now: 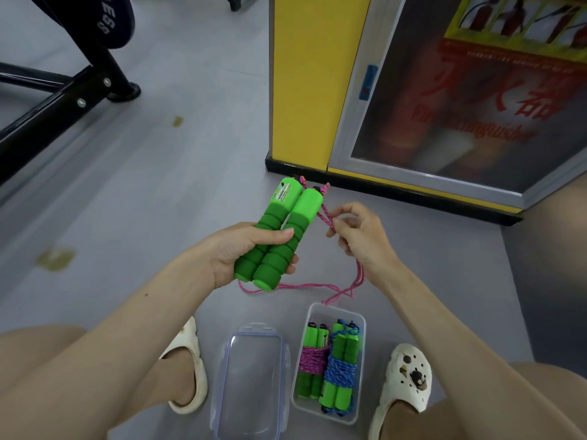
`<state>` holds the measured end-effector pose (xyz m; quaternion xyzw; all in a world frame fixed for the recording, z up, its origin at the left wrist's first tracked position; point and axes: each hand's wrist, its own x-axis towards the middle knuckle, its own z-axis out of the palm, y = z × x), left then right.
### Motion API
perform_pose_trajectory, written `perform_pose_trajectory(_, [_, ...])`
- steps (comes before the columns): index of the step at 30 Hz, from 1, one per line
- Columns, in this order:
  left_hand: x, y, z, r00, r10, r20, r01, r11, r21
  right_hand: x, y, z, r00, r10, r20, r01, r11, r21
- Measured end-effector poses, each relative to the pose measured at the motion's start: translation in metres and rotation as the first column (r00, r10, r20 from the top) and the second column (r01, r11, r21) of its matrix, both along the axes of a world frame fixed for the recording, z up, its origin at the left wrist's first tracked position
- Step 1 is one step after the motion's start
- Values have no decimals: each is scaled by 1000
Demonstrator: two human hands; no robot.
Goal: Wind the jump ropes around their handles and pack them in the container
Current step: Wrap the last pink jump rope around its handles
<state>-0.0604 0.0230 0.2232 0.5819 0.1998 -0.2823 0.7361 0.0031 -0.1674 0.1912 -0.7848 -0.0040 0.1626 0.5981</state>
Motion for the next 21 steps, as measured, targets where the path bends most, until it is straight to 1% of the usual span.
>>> perform_pose_trajectory(2, [1, -2, -1, 1000, -1, -15, 1, 1000, -4, -2, -2, 0, 992, 46, 113, -30, 990, -140])
perform_pose_trajectory(5, [-1, -6, -3, 999, -7, -34, 7, 1000, -6, -7, -2, -2, 962, 90, 257, -3, 948, -319])
perform_pose_trajectory(7, [0, -8, -3, 999, -3, -33, 3, 1000, -15, -7, -1, -4, 941, 108, 320, 20, 929, -371])
perform_pose_trajectory(8, [0, -8, -3, 1000, 1, -29, -1, 1000, -19, -7, -1, -4, 939, 108, 326, 22, 928, -372])
perform_pose_trajectory(9, [1, -8, -3, 1000, 3, -22, -4, 1000, -20, -6, -1, -3, 947, 98, 305, 14, 938, -346])
perform_pose_trajectory(10, [1, -8, -3, 1000, 3, -14, -3, 1000, -18, -5, -2, -3, 966, 69, 249, 5, 958, -286])
perform_pose_trajectory(12, [1, -10, -3, 1000, -6, 5, 6, 1000, -11, -3, -3, 0, 998, -25, 55, 30, 995, -94])
perform_pose_trajectory(14, [0, -12, -4, 1000, -12, 21, 12, 1000, -12, -1, -5, 2, 988, -101, -119, 113, 989, 99])
perform_pose_trajectory(17, [1, -15, -4, 999, -3, 37, 4, 1000, -16, 0, -5, 5, 961, -148, -235, 202, 952, 229])
perform_pose_trajectory(19, [2, -15, -5, 999, 13, 44, -12, 1000, -26, -2, -4, 7, 938, -158, -309, 260, 910, 324])
perform_pose_trajectory(21, [2, -16, -5, 999, 20, 48, -18, 999, -30, -4, -4, 9, 929, -150, -338, 274, 894, 356])
